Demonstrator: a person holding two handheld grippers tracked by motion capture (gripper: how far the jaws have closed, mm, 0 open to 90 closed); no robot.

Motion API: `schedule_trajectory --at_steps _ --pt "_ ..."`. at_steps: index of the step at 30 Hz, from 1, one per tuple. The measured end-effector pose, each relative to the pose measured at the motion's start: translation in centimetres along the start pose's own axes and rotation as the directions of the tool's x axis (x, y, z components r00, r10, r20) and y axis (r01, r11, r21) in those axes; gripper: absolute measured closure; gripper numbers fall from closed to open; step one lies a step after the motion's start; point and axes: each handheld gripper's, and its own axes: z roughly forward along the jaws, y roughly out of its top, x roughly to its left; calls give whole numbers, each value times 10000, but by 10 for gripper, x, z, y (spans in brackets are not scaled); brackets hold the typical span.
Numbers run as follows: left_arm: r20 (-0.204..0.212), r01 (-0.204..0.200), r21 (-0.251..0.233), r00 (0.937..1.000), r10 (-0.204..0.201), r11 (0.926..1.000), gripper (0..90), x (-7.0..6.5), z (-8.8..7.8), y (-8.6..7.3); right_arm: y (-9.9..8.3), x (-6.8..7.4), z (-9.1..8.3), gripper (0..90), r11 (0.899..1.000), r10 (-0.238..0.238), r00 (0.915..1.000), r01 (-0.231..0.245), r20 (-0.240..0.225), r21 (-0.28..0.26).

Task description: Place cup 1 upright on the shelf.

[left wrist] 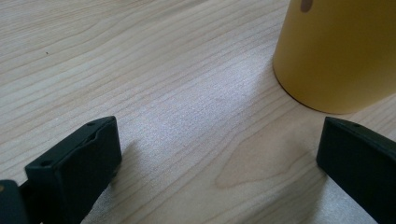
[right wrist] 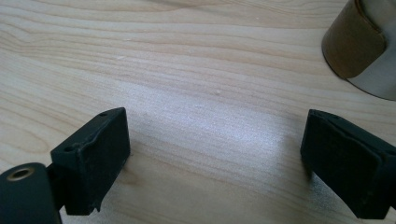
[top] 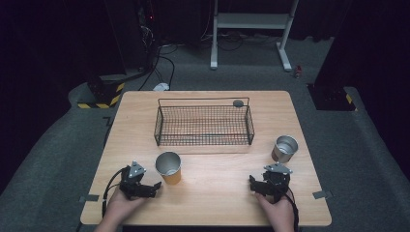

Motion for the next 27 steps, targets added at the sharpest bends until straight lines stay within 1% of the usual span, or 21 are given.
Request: schedule_trajectory --at_steps 1,8,10,14,15,27 --pt "-7 3 1 10000 -3 10000 3 0 0 0 0 -1 0 81 10000 -69 10000 68 -21 -3" --pt "-17 -6 7 10000 6 10000 3 0 0 0 -1 -1 -1 80 9999 -144 9999 144 -77 -15" --pt "-2 -26 34 10000 26 10000 2 0 0 0 -1 1 -1 81 9996 -264 9994 265 -219 7" --pt "8 -18 18 10000 18 10000 2 0 0 0 -1 1 -1 81 9996 -268 9994 268 -217 6" --pt "17 -42 18 10000 42 10000 2 1 0 0 -1 0 -1 81 9995 -331 9992 331 -216 -17" --pt "20 6 11 10000 -6 10000 7 0 0 0 -1 0 -1 82 9995 -328 9992 328 -216 -16"
